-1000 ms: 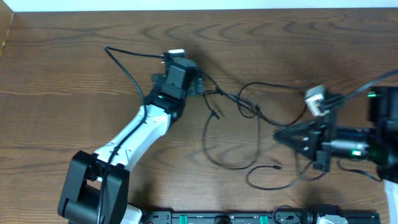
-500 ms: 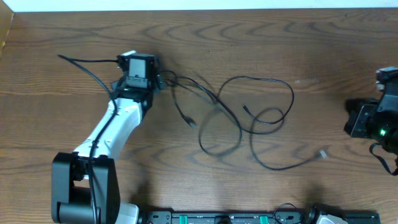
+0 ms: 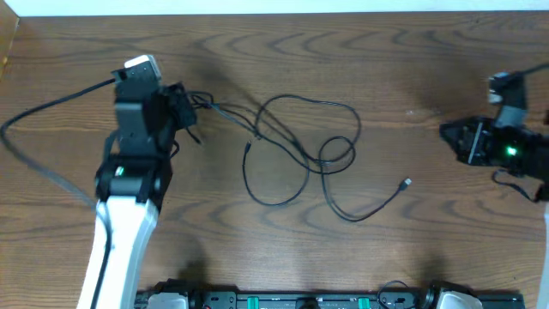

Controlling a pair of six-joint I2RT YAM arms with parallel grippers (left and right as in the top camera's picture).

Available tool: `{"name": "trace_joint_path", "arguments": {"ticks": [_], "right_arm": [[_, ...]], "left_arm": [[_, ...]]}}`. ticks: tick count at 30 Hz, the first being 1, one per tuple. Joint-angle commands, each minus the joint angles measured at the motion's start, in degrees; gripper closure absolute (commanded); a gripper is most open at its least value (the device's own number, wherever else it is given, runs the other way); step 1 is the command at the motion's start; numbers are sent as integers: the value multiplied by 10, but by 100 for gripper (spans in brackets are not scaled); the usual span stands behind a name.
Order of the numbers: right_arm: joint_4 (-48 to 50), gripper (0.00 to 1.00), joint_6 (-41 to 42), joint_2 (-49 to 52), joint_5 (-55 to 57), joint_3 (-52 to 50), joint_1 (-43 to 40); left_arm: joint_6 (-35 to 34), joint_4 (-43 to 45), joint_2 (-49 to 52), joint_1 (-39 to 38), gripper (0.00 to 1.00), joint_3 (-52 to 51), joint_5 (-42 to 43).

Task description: Untangle cables

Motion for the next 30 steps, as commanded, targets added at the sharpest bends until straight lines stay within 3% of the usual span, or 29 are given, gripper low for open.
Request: {"name": "trace_joint_path", "arguments": {"ticks": [1, 6, 11, 18, 22, 25, 30], "right_arm": [[2, 91, -25, 21, -76, -19, 32], [40, 93, -25, 43, -106, -59, 100], [153, 88, -24, 53, -139, -118, 183], [327, 66, -44, 64, -162, -202, 297], [414, 41, -68, 65, -179, -226, 353], [464, 27, -68, 65, -179, -232, 394], [530, 25, -68, 65, -106, -232, 460]], "left_arm": [[13, -2, -55, 0, 92, 6, 103], [-16, -8, -108, 0, 92, 6, 111], [-30, -10, -129, 0, 92, 6, 196], [-50, -64, -118, 0, 92, 6, 252], [-51, -94, -109, 0, 92, 6, 256], [-66, -105, -105, 0, 92, 6, 258], [-100, -122, -100, 0, 92, 6, 258]]}}
